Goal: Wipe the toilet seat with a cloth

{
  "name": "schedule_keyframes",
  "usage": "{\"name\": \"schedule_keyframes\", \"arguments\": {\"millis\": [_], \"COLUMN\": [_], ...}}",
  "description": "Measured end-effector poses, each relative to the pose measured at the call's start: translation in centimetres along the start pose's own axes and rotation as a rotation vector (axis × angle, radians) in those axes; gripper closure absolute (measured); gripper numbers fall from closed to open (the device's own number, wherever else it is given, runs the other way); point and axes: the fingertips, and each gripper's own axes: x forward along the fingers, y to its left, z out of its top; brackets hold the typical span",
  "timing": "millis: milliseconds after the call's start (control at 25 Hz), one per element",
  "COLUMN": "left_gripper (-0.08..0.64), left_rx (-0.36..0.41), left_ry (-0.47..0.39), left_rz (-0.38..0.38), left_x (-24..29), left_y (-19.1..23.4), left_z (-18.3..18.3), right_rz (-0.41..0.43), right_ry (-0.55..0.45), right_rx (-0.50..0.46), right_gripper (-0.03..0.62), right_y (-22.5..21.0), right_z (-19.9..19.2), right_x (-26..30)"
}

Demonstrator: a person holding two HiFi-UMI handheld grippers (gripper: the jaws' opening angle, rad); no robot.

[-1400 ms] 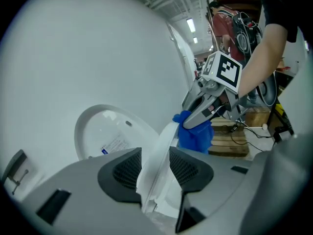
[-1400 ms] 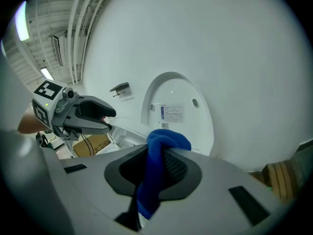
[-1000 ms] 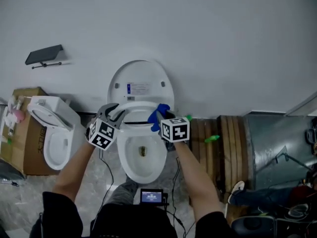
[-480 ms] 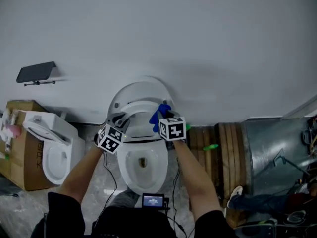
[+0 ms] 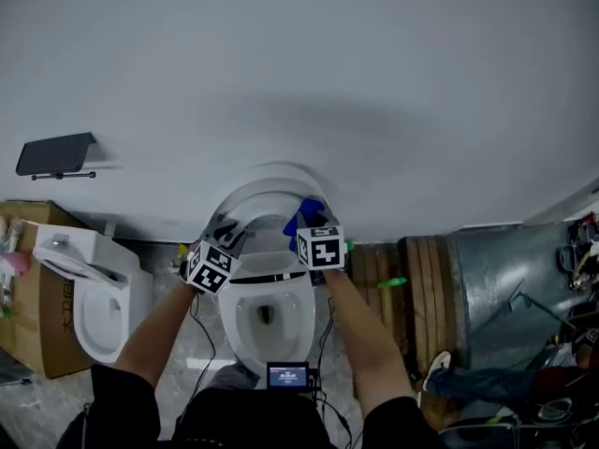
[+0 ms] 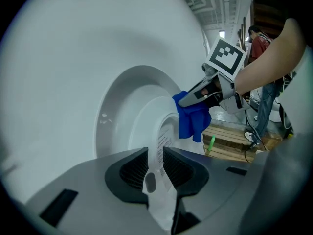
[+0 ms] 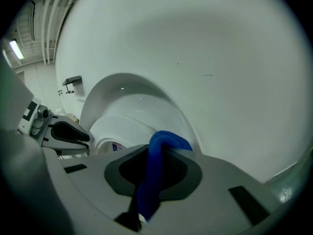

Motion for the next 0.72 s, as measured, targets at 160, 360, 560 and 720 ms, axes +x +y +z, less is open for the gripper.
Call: {"name": "schedule_keyframes", "arguments": {"millis": [160, 360, 560, 720], "left_gripper": [0.462, 0.462, 0.462, 0.463], "left_rx": [-0.04, -0.067, -0.098, -0.127], "left_ry": [0.005, 0.025, 0.05, 0.063], "left_rz": [0.01, 0.067, 0.151, 0.23], "left_x": [0.2, -1.1, -3.6, -4.9], "left_y": [0.4, 0.7, 0.1, -1.0], "left_z": [-0.6, -0.9, -1.3, -1.4], "right_rz": [0.034, 0.099, 0.174, 0.242], "right_ry": [-0.028, -0.027, -0.001, 0.001], "right_rx": [-0.08, -0.144, -0.206, -0.268], "right_gripper": [0.532, 0.532, 0.532, 0.532], "right_y": [1.8, 3.5, 4.5, 5.4], "right_z": [1.0, 2.4, 2.7, 2.8], "right_x": [0.6, 1.2, 1.3, 1.5]}}
